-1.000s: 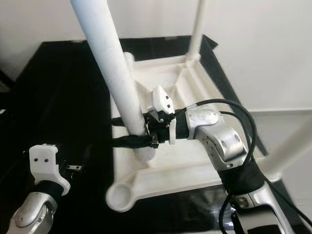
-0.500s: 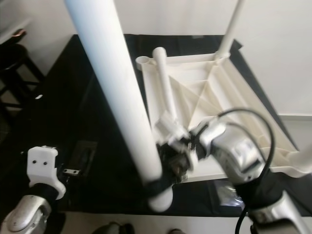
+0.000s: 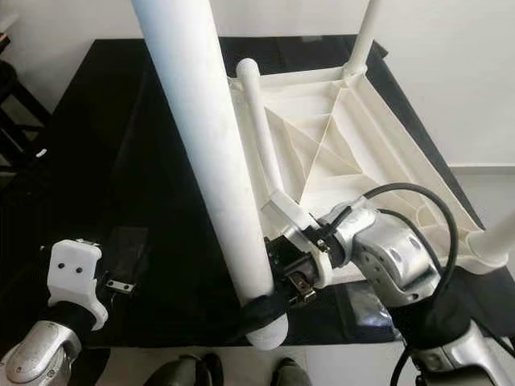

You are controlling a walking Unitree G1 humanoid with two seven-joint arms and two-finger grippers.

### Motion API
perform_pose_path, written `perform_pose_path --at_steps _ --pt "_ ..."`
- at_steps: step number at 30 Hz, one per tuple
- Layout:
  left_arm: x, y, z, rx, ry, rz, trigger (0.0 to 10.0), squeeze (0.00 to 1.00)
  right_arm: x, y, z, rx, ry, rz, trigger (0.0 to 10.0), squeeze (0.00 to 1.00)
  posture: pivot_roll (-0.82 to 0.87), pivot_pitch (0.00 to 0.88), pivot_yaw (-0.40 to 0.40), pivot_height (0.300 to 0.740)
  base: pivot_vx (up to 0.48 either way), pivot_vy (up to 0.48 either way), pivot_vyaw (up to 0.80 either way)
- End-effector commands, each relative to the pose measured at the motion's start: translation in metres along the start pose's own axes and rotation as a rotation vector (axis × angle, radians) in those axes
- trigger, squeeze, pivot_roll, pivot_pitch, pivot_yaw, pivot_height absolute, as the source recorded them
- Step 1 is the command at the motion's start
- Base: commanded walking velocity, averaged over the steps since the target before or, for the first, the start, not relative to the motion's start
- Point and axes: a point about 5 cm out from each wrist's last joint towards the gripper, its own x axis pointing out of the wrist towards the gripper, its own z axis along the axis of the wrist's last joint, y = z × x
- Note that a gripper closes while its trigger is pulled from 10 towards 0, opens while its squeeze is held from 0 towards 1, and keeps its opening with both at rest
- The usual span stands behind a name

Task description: Building children table

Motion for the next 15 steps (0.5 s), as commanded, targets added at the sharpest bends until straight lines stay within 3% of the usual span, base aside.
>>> perform_pose_path --at_steps 1,7,11,15 --pt "-0.003 -0.001 -0.001 -0.004 0.013 -0.007 10.0 0.00 0.000 0.004 0.005 -0.029 -0.005 0.008 10.0 0.00 -0.03 0.301 0.055 0.740 0.000 0.000 0.00" --pt "-0.004 0.002 0.000 -0.022 0.017 0.006 10.0 0.00 0.004 0.007 0.004 -0.046 0.037 0.040 10.0 0.00 -0.03 0.325 0.059 0.740 0.000 0.000 0.00" --pt "-0.005 0.004 0.003 -0.042 0.007 0.020 10.0 0.00 0.011 -0.001 0.002 -0.115 0.086 0.020 10.0 0.00 -0.03 0.346 0.058 0.740 0.000 0.000 0.00" --pt "-0.007 0.006 0.006 -0.055 0.002 0.033 10.0 0.00 0.020 -0.010 0.010 -0.163 0.058 0.006 10.0 0.00 -0.02 0.357 0.055 0.740 0.000 0.000 0.00"
